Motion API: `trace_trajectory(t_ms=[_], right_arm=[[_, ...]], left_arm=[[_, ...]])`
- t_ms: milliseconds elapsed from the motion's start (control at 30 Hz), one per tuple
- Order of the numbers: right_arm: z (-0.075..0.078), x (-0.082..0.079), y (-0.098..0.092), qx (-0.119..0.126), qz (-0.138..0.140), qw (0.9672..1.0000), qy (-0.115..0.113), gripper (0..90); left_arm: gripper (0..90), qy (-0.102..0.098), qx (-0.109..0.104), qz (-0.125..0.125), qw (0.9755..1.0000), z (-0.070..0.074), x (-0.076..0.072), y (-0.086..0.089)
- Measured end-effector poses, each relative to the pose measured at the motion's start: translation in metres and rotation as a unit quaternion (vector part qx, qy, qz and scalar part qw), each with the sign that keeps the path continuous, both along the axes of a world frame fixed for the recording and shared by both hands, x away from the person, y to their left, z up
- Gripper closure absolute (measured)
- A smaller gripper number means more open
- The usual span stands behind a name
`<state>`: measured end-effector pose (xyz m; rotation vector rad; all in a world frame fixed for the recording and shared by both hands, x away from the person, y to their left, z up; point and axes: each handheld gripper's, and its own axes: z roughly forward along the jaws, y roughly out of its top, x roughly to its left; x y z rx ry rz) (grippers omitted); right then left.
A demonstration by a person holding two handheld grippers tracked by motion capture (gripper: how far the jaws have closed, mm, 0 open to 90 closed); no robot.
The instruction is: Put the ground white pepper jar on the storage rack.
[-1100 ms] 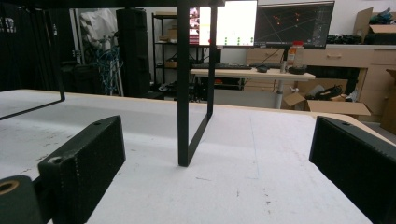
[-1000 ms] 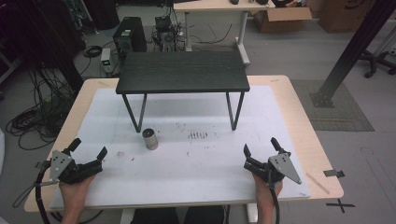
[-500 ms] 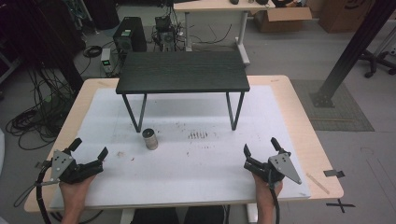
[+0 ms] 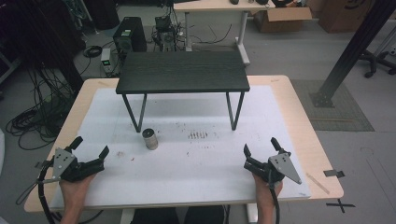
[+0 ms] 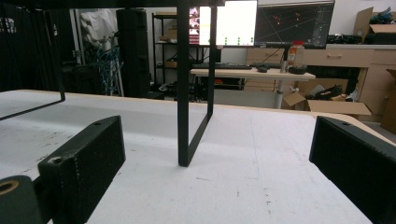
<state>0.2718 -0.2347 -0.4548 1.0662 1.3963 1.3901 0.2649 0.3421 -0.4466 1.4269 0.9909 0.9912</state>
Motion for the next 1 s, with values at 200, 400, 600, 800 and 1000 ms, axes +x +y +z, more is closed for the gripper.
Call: trace_trajectory(t_ms=[200, 400, 600, 800, 1000], right_arm=[[0.0, 0.0, 0.0, 0.001, 0.0, 1.0, 0.0, 3.1], [0.0, 0.0, 0.0, 0.001, 0.0, 1.0, 0.0, 3.1], [0.0, 0.0, 0.0, 0.001, 0.0, 1.0, 0.0, 3.1], [0.0, 0.0, 0.0, 0.001, 0.0, 1.0, 0.0, 3.1], [0.0, 0.0, 0.0, 0.001, 0.0, 1.0, 0.0, 3.1]], left_arm=[[0.2, -0.005, 0.0, -0.018, 0.9998, 0.013, 0.006, -0.003], [0.2, 0.0, 0.011, -0.045, 0.9989, 0.026, 0.014, -0.007], [0.2, -0.003, 0.014, -0.072, 0.9973, 0.038, 0.02, -0.01], [0.2, -0.001, 0.026, -0.098, 0.9949, 0.045, 0.026, -0.013], [0.5, 0.006, 0.041, -0.145, 0.9886, 0.048, 0.031, -0.018]])
